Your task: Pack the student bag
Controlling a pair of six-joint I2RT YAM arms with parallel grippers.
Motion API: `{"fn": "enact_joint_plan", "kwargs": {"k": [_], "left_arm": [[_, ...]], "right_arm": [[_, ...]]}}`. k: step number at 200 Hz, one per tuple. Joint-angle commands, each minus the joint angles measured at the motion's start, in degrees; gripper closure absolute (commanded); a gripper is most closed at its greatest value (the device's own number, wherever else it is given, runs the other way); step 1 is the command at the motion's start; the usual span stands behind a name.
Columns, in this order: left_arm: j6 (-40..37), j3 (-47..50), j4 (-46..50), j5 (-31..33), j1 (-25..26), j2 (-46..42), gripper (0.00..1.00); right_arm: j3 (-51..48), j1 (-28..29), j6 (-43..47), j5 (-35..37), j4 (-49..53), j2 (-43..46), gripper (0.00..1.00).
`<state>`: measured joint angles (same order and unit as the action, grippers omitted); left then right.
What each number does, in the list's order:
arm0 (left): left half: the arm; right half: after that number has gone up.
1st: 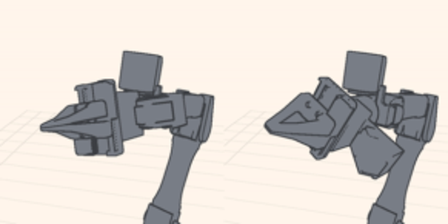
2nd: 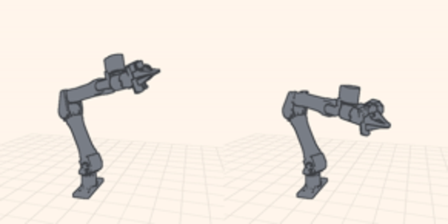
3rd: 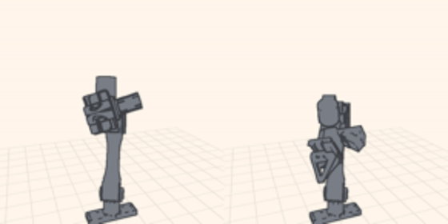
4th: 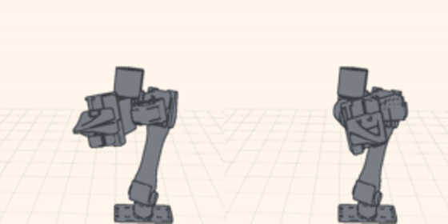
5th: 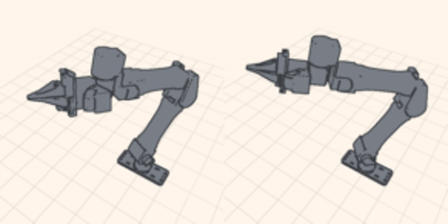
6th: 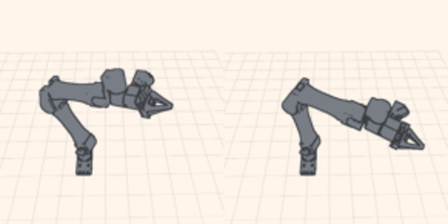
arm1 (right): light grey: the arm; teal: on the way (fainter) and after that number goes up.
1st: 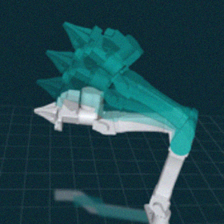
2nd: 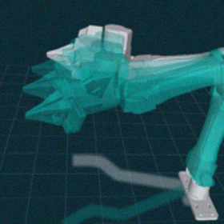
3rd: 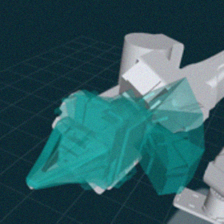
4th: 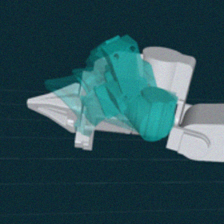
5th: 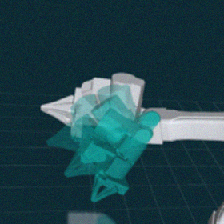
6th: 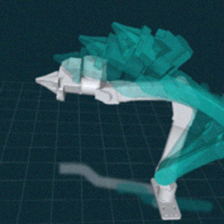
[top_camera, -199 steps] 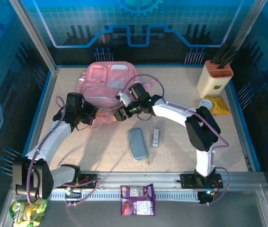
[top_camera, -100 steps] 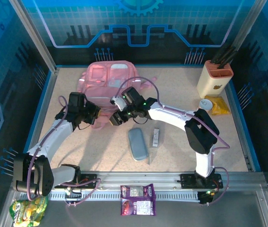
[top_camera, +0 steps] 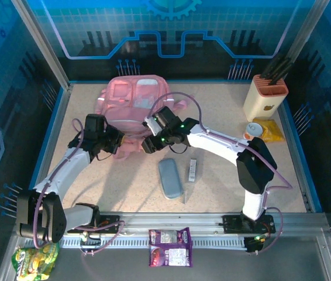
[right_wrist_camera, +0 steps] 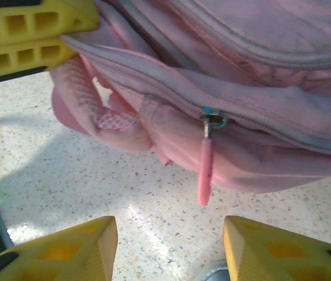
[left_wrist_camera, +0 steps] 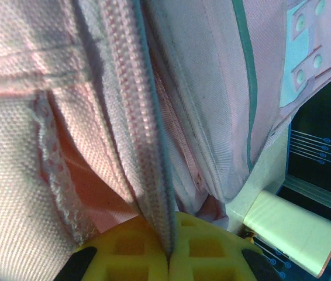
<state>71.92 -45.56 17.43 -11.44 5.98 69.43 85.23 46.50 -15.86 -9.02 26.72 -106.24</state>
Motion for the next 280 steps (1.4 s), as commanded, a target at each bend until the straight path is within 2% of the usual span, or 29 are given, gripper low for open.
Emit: {"fn": "enact_joint_plan", "kwargs": {"k": [1, 40, 86, 125, 146, 165, 184, 207, 225, 240, 265, 280], "left_arm": [[0.4, -0.7, -6.4, -1.7, 0.6, -0.8, 1.00], [0.4, -1.0, -6.4, -1.6, 0.9, -0.5, 1.00], [0.1, -1.4, -6.2, -1.6, 0.9, -0.2, 1.00], [0.3, -1.4, -5.8, -1.2, 1.0, -0.3, 1.00], [0.1, -1.5, -5.5, -0.7, 1.0, -0.6, 1.00], [-0.1, -1.6, -5.0, -0.3, 0.7, -0.9, 1.00], [-0.8, -1.7, -4.2, 0.6, 0.4, -1.3, 1.00], [0.3, -0.2, -5.6, 0.8, 0.4, -1.6, 1.00], [2.5, 1.8, -8.2, 1.0, 0.5, -1.8, 1.00], [2.4, 2.0, -6.9, 1.7, -0.1, -2.1, 1.00], [1.1, 2.6, -4.5, 3.1, -2.6, -4.2, 1.00], [0.0, 2.3, -1.1, 4.7, -4.0, -5.5, 1.00]], "right_arm": [[4.4, 0.2, 1.8, 2.7, 2.8, -2.9, 0.54], [8.5, -0.3, 2.2, 2.0, 2.7, -6.9, 0.54], [11.2, -1.1, 2.3, 1.6, 3.3, -10.6, 0.62], [10.8, -1.1, 3.4, 3.0, 3.2, -11.3, 0.81], [10.2, -0.9, 4.1, 5.8, 3.9, -10.6, 0.87], [9.5, -0.6, 5.1, 7.7, 4.5, -9.2, 1.00], [9.1, 1.1, 4.8, 10.3, 6.4, -5.4, 1.00], [11.5, 3.6, -2.1, 9.3, 12.8, -1.7, 1.00], [12.0, 5.2, -6.6, 16.0, 18.3, -1.4, 1.00], [11.6, 3.9, -8.1, 21.4, 21.7, -2.4, 1.00], [8.8, -0.2, -8.9, 23.1, 22.5, -0.4, 1.00], [8.6, -1.2, -7.1, 28.1, 23.5, 0.1, 1.00]]}}
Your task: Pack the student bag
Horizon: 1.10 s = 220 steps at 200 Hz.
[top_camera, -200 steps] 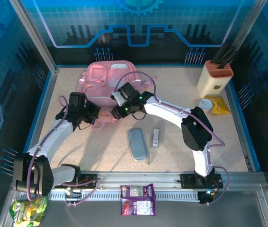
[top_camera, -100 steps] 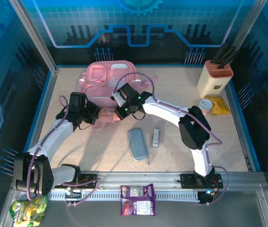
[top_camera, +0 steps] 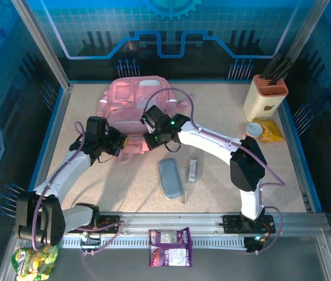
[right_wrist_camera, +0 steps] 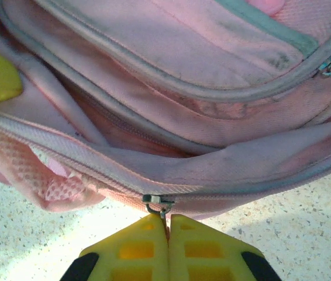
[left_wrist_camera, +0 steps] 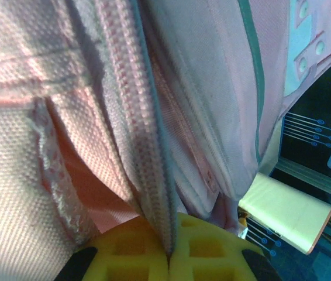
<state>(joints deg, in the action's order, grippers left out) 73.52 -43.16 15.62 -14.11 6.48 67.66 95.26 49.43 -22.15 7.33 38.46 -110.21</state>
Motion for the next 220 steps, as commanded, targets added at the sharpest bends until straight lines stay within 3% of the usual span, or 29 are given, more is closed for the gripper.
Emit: {"fn": "enact_joint_plan", "kwargs": {"k": [1, 38, 52, 74, 96, 149, 184, 196, 220], "left_arm": [[-1.7, -0.1, 0.9, 7.4, -4.6, -3.8, 1.00], [-2.2, 0.0, 2.0, 7.2, -5.9, -4.7, 1.00], [-1.7, 0.5, -2.0, 6.4, -4.3, -4.1, 1.00], [1.0, -1.0, -5.3, 6.2, 0.9, -1.6, 1.00], [4.4, -0.6, -10.7, 7.9, 5.2, -0.3, 1.00], [8.6, 0.5, -14.7, 9.5, 8.6, -0.1, 1.00], [7.3, 2.0, -12.0, 9.0, 4.6, -3.1, 1.00], [7.8, 1.6, -12.7, 9.6, 5.7, -2.2, 1.00], [12.1, 1.9, -19.8, 8.8, 9.9, 1.9, 1.00]], "right_arm": [[-1.4, -4.2, -0.7, 12.0, 11.9, 4.0, 1.00], [-2.7, -7.9, 0.9, 12.9, 11.2, 3.1, 1.00], [-1.6, -6.5, 1.7, 6.7, 10.0, 3.3, 1.00], [5.1, 0.5, -0.8, -5.1, 11.1, 0.8, 1.00], [10.9, 4.8, -4.2, -10.0, 10.6, -1.1, 1.00], [19.8, 7.6, -6.2, -19.2, 11.4, -5.2, 1.00], [9.7, 3.3, -4.9, -15.3, 11.1, -0.5, 1.00], [8.9, 2.5, -5.5, -13.6, 11.1, -1.0, 1.00], [15.2, 5.1, -7.7, -19.2, 8.2, -3.7, 1.00]]}}
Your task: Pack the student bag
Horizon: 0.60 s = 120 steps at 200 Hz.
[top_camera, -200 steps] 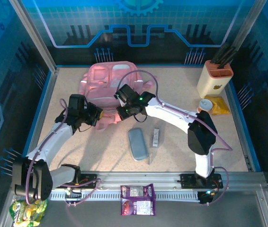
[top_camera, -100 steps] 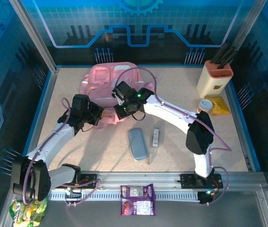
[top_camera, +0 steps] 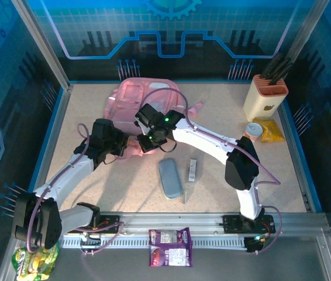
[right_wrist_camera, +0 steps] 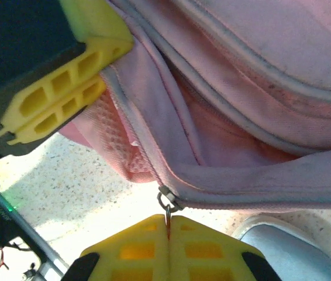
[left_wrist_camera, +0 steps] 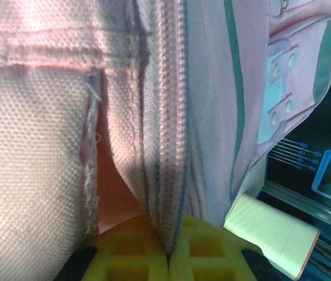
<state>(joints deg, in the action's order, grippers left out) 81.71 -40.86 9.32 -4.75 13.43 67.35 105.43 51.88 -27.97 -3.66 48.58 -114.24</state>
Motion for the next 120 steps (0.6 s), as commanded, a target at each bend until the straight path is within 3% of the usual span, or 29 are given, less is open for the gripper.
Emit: {"fn": "enact_joint_plan", "kwargs": {"k": [1, 13, 28, 43, 87, 120], "left_arm": [[4.1, -0.3, -13.9, -0.5, 3.1, 2.3, 1.00], [4.3, 0.4, -17.0, 0.5, 4.4, 2.5, 1.00], [3.0, -1.8, -13.0, 0.8, 4.8, 2.6, 1.00], [2.6, -1.7, -11.8, 2.0, 4.4, 1.4, 1.00], [2.4, -1.4, -7.3, 1.4, -1.1, -1.3, 1.00], [0.7, -1.7, -2.4, 1.0, -6.0, -3.7, 1.00]], "right_arm": [[5.5, 2.8, -2.0, -8.3, -1.8, 0.2, 1.00], [9.2, 3.9, -2.0, -7.8, -0.6, -0.9, 1.00], [8.5, 3.6, -3.4, -9.6, -2.0, -0.8, 1.00], [7.7, 3.6, -2.2, -4.2, 2.2, -0.5, 1.00], [-4.1, 2.7, -1.5, 7.9, 5.0, 8.3, 1.00], [-17.2, -4.2, -2.0, 8.3, 2.1, 14.6, 1.00]]}}
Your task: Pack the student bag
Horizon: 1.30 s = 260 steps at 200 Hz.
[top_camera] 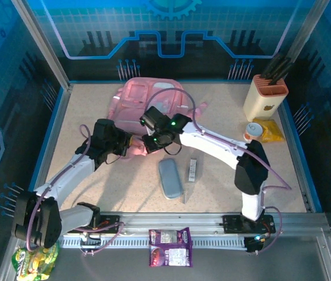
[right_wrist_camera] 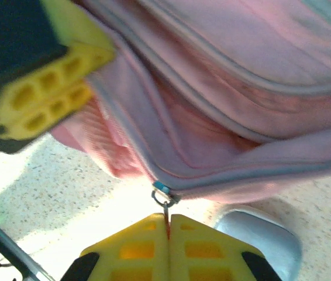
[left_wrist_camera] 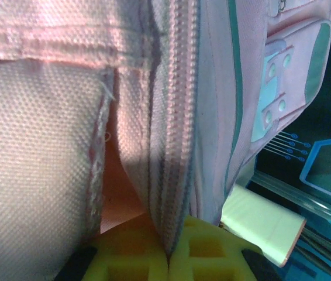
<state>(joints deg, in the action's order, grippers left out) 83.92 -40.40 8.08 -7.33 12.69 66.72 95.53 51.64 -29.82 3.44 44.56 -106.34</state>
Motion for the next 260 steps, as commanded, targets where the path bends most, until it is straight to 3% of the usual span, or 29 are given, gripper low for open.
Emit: {"fn": "enact_joint_plan", "kwargs": {"k": [1, 57, 95, 123, 156, 163, 170, 175, 183, 222, 240, 260], "left_arm": [[-1.6, -2.2, -1.1, 3.6, -5.3, -3.1, 1.00], [-4.8, -2.8, 4.8, 4.3, -8.2, -5.1, 1.00], [-8.3, -2.8, 8.3, 3.0, -11.9, -4.4, 1.00], [-10.5, -2.8, 8.4, 2.3, -12.4, -3.3, 1.00], [-16.2, -4.5, 11.5, 2.2, -13.4, -2.0, 1.00], [-17.2, -4.7, 11.9, 1.8, -13.4, -2.3, 0.90], [-18.4, -4.9, 12.5, 1.3, -13.2, -2.6, 0.69], [-19.1, -4.9, 13.2, 1.2, -12.9, -3.1, 0.58], [-19.7, -4.7, 14.6, 1.7, -12.4, -4.2, 0.50], [-21.3, -3.8, 12.3, 4.1, -4.7, -5.9, 0.48], [-19.5, -4.2, 10.6, 3.3, -0.8, -2.8, 0.50], [-16.4, -1.0, 5.2, 6.9, 4.7, -1.6, 0.56]], "right_arm": [[-7.6, -4.2, 0.0, 1.5, 6.0, 6.9, 1.00], [-9.6, -12.6, 8.2, 9.5, -0.1, 3.0, 1.00], [-10.9, -20.4, 12.2, 6.2, -10.9, -2.0, 1.00], [-7.1, -20.4, 14.1, 3.1, -10.3, -5.0, 1.00], [-11.6, -17.3, 13.3, -1.1, -12.0, 1.1, 1.00], [-12.4, -17.0, 12.8, -3.1, -12.3, 2.5, 0.87], [-13.1, -16.5, 12.6, -5.2, -13.0, 3.5, 0.73], [-13.2, -16.3, 12.1, -6.6, -13.1, 4.0, 0.69], [-12.8, -16.0, 11.1, -9.1, -12.9, 4.3, 0.66], [-4.7, -15.1, 6.6, -18.0, -12.6, -2.0, 0.55], [0.6, -14.2, 8.6, -17.6, -11.1, -5.4, 0.51], [5.8, -13.3, 12.0, -17.7, -9.5, -9.6, 0.43]]}}
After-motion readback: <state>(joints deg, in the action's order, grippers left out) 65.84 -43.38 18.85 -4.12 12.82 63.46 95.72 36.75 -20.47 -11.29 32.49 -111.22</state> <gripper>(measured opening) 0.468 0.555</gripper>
